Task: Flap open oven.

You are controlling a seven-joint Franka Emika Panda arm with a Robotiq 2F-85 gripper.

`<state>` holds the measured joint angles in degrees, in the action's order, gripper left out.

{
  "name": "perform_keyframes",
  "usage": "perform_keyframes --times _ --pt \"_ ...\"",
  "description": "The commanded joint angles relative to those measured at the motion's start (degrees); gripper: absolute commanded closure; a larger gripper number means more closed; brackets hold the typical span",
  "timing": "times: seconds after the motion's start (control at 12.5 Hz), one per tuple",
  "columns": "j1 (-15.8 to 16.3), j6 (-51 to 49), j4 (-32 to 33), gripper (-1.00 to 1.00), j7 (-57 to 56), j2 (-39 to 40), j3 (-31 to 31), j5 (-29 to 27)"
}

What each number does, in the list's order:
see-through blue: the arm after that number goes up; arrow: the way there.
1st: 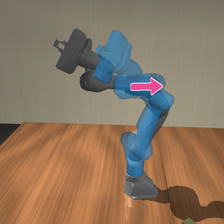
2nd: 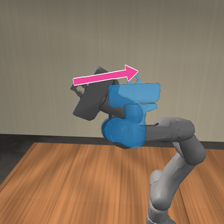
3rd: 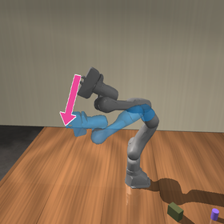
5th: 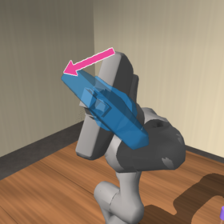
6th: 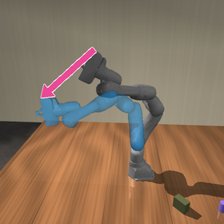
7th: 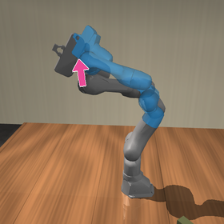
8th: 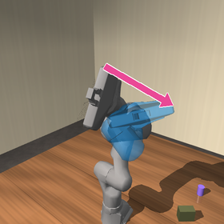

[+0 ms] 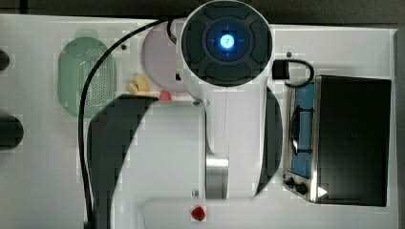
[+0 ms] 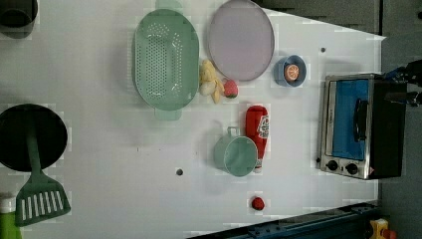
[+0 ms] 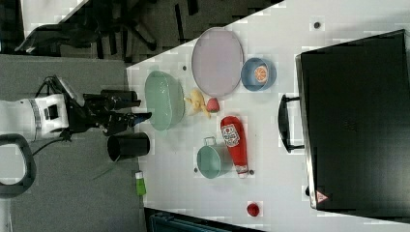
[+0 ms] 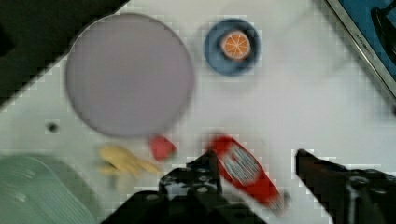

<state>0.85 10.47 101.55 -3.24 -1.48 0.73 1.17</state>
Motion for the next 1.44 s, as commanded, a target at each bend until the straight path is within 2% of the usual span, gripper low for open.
perform_keyframes --times 0.08,0.24,0.48,0.56,1.04,1.12,1.2,1.44 --pt "-2.0 -11.8 12.1 -0.59 10.3 -22.2 3.0 -0.8" --pt "-2.0 -11.8 12.1 -0.99 10.3 -22.2 3.0 -0.8" --pt "-2.0 -11.8 12.1 -1.0 10.3 -22.2 3.0 -0.8" --pt "-2.0 -11.8 12.1 -0.89 10.3 -22.2 3.0 -0.8" --pt "-2.1 -11.8 12.4 0.55 10.3 -22.0 3.6 -0.7" --pt "-2.2 -11.8 12.6 0.65 10.2 -21.9 4.1 -0.6" --pt "-2.3 -11.8 13.0 0.65 8.8 -21.8 4.9 -0.5" --pt "-2.4 -10.9 14.7 0.65 -6.5 -21.4 8.4 0.8"
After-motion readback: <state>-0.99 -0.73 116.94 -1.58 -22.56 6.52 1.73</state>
